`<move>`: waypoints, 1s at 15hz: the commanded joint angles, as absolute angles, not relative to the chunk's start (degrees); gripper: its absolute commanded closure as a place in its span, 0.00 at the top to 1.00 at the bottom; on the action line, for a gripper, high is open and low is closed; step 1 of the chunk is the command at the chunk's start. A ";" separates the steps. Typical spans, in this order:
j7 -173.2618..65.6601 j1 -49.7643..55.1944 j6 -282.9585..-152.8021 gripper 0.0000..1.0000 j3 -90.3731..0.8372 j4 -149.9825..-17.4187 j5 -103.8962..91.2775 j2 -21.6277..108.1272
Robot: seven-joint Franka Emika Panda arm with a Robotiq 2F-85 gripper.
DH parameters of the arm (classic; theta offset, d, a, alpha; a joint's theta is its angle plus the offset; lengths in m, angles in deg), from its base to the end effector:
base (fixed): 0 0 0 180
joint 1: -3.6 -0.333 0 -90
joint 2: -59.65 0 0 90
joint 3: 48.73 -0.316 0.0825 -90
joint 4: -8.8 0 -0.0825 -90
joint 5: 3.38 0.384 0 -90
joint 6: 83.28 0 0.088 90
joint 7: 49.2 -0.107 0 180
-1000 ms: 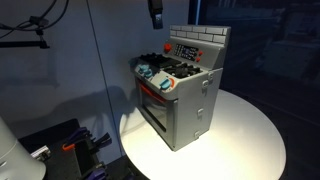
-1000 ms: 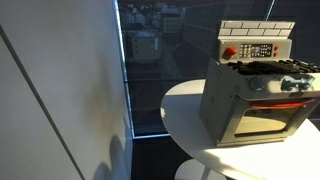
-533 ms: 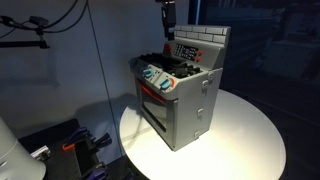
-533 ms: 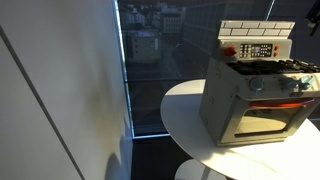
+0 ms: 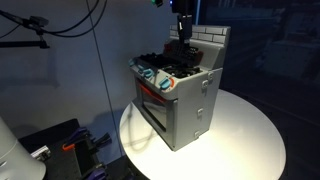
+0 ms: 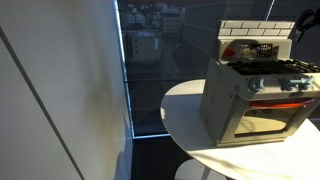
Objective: Push the top right button on the toy stove
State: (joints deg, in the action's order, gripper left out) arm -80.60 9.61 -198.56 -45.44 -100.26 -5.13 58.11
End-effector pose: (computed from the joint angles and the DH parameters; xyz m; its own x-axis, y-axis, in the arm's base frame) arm 0.5681 -0.0946 0.4894 0.7627 -0.6412 0.0852 -0.6423 -0.7663 -0.0167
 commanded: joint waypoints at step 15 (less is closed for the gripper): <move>-77.59 9.25 -209.60 1.00 -43.27 -100.52 -3.30 53.80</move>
